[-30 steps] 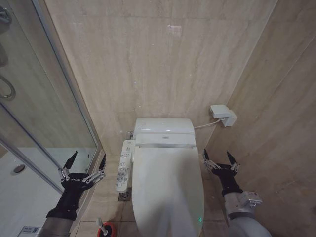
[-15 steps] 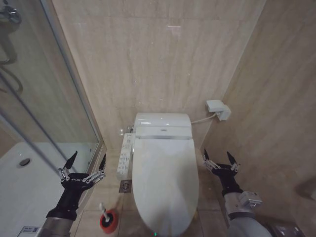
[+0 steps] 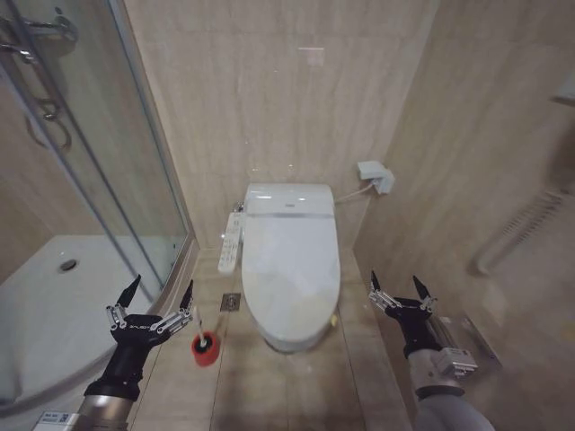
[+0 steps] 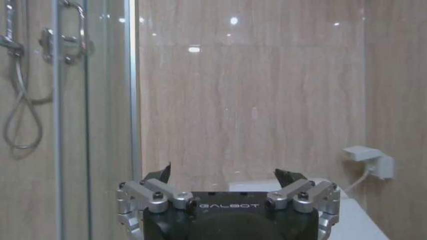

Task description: Open the toilet lid, clean the toilet bowl with a toilet brush, close the toilet lid, and flush.

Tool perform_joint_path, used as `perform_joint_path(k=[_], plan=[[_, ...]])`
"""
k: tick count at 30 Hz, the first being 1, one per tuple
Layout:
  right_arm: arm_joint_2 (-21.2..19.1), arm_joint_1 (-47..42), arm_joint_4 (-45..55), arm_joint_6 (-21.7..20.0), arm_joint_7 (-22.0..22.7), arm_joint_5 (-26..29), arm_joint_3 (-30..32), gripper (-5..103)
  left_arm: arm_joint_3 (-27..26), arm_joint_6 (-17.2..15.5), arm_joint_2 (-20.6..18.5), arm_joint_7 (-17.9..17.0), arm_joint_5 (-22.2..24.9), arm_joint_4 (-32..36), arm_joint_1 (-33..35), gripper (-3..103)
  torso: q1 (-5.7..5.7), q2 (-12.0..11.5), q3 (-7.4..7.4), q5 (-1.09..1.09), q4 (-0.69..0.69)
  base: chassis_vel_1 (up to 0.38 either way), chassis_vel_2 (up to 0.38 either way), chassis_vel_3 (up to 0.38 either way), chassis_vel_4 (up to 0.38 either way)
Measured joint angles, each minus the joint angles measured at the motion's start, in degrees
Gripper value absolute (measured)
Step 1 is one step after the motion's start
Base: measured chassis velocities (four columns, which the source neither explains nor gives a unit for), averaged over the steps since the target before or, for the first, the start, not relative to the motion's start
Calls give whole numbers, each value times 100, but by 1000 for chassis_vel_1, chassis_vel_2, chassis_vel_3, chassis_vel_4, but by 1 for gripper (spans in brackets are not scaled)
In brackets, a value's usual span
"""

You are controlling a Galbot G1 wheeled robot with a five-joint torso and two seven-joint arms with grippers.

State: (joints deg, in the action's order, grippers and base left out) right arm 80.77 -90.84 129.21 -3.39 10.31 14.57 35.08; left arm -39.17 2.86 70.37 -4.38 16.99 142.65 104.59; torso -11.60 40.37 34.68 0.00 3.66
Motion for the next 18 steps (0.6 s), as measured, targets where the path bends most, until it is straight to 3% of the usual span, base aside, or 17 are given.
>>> perform_joint_path(k=[4,6,12,18], plan=[[1,0,0,0,0,0,0,100,0,0,-1,0,0,-1,-1,100,0,0,0,-4,2,384,-390,-375,370],[0,0,0,0,0,0,0,100,0,0,0,0,0,0,0,100,0,0,0,6,0,364,-370,-360,369],[0,-2,0,0,0,0,0,100,0,0,0,-1,0,0,1,100,3,2,-1,-1,-3,289,-207,-276,269],[0,-1,0,0,1,0,0,100,0,0,0,0,0,0,-1,100,-2,-1,2,4,2,11,-30,-86,47]])
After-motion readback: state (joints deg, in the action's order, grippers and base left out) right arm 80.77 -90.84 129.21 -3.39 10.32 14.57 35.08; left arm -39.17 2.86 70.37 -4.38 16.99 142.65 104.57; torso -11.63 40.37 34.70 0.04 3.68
